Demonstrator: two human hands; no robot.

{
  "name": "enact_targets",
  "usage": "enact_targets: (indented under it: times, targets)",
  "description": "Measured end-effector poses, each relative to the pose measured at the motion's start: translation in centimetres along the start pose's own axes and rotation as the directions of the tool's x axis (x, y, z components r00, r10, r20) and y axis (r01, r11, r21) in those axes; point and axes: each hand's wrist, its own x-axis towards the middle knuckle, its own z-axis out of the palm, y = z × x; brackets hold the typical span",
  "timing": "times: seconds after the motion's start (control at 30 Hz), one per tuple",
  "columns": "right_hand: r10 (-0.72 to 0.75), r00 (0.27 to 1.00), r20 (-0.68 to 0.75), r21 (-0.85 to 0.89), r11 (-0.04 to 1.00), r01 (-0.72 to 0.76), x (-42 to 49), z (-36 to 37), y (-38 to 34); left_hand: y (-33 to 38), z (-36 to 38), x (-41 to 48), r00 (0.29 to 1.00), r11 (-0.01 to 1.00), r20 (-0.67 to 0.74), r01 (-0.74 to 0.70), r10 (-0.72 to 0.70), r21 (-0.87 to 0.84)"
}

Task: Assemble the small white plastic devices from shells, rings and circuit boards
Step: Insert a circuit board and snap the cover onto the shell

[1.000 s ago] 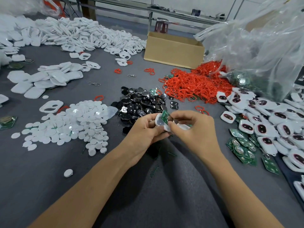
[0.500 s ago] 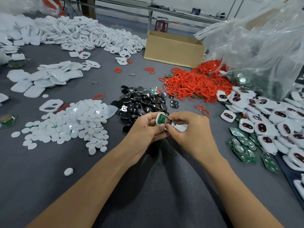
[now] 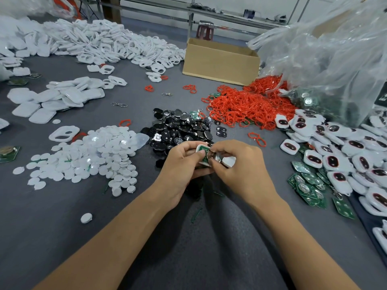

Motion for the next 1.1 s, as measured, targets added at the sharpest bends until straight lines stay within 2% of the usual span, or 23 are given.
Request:
enact_targets:
  times: [0.5, 1.1]
  targets:
    - [-0.030, 0.999, -0.018, 0.004, 1.000, 0.030, -0.03, -0.05, 0.07, -0.10, 0.01, -0.02, 1.000, 0.999, -0.008, -0.009, 0.008, -0.032]
    - [-0.086, 0.995, -0.044, 0.011, 0.996, 0.087, 0.06, -0.09, 0.28, 0.53, 0.10, -0.22, 0.997, 0.993, 0.039, 0.064, -0.061, -0.101]
